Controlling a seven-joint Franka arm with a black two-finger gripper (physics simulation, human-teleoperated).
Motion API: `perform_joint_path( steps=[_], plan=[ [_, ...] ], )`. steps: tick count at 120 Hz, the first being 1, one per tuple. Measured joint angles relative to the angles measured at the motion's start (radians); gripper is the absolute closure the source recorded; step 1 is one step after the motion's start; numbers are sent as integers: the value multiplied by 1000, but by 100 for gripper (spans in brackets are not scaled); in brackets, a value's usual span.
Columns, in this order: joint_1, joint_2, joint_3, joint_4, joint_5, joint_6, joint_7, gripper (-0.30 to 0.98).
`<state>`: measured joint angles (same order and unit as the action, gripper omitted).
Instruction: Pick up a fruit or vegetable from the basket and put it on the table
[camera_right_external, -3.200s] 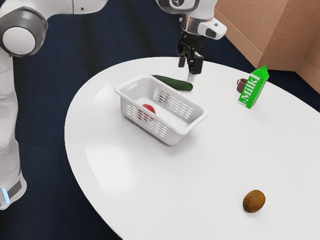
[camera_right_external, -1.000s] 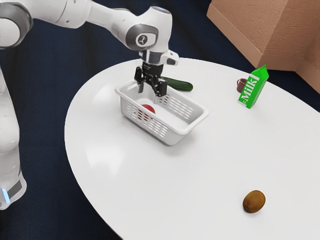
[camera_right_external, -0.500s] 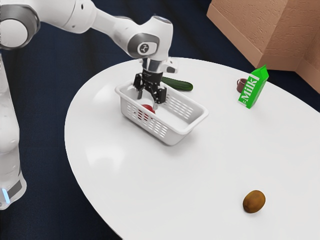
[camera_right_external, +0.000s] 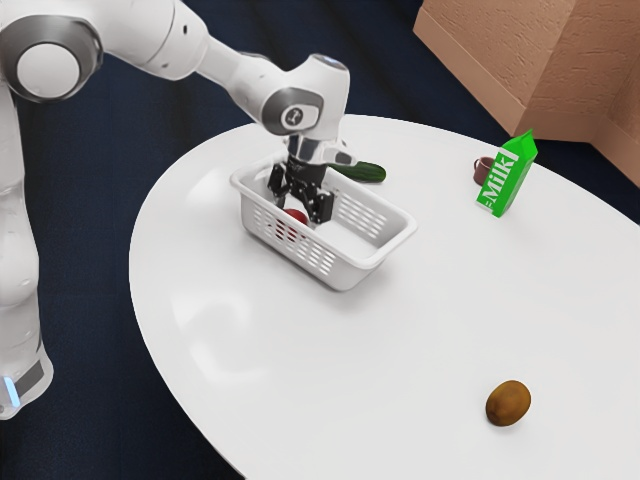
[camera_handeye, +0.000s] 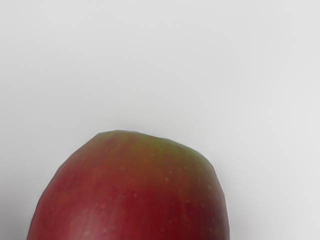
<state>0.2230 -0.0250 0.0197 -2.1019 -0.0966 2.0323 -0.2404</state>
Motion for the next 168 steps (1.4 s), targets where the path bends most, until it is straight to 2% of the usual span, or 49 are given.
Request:
perform_joint_path(
  steps=[26,45,60,90,98,124,147,168],
  plan=[
    [2,31,0,1,-2,8,-1,0],
    [7,37,-1,2,0,14,-3,25],
    [14,35,-3,3,8,16,-9,31],
    [11,-97,-35,15,21,-11,-20,34],
    [1,-137,-71,47,34,-35,-23,34],
    [-4,-270,-285,86,59,-121,-27,33],
    [-6,-262,-477,124,60,-165,-29,34],
    [-7,-250,-564,143,59,-184,-30,34]
  ],
)
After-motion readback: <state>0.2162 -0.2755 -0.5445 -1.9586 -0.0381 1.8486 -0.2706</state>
